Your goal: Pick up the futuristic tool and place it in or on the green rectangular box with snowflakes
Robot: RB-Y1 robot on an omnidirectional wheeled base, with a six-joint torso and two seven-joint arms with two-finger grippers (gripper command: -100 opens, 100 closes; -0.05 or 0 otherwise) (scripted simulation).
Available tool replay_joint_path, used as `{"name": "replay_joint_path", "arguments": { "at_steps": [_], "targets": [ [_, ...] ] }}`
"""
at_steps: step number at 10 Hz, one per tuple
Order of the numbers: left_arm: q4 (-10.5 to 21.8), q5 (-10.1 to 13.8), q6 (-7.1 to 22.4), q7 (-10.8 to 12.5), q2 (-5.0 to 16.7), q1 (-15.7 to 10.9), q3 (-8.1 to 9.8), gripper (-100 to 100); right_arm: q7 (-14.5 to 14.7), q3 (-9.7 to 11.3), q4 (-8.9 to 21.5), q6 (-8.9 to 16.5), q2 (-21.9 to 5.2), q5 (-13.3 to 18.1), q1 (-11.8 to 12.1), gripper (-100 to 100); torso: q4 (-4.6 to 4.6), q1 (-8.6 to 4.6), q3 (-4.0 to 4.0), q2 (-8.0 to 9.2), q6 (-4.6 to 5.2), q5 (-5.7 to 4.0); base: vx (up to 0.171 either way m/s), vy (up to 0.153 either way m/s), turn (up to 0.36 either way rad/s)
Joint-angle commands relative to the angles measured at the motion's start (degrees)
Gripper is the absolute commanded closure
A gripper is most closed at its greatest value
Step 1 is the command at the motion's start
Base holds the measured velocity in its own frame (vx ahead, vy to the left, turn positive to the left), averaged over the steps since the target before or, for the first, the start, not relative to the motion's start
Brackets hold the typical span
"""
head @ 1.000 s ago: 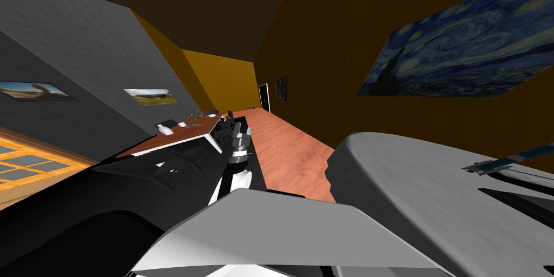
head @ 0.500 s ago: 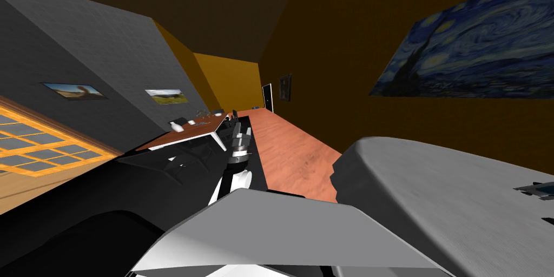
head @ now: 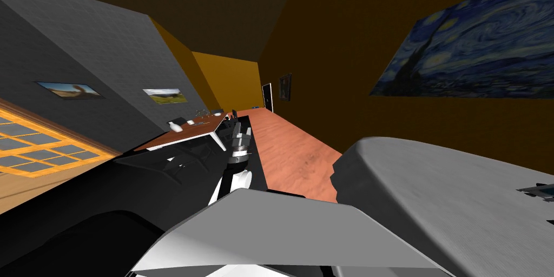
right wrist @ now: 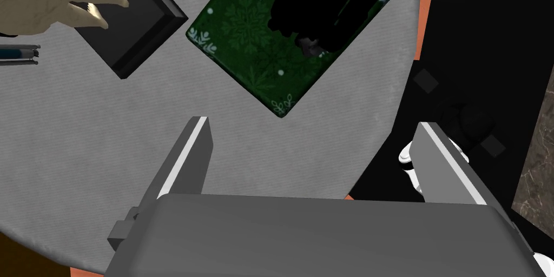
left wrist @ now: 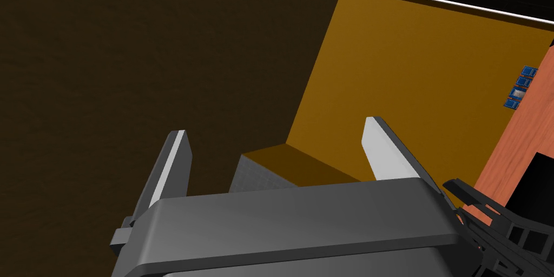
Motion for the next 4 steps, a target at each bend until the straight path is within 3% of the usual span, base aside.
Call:
{"name": "replay_joint_path", "arguments": {
  "at_steps": [1,4],
  "targets": [
    [0.0,0.0,0.0,0.0,0.0,0.0,0.00,0,0.0,0.0,0.0,0.0,0.0,0.0,0.0,0,0.00,0.00,0.00,0.00,0.00,0.00,0.000,0.000,0.000],
    [0.0,0.0,0.0,0.0,0.0,0.0,0.00,0,0.0,0.0,0.0,0.0,0.0,0.0,0.0,0,0.00,0.00,0.00,0.00,0.00,0.00,0.000,0.000,0.000]
  ]
}}
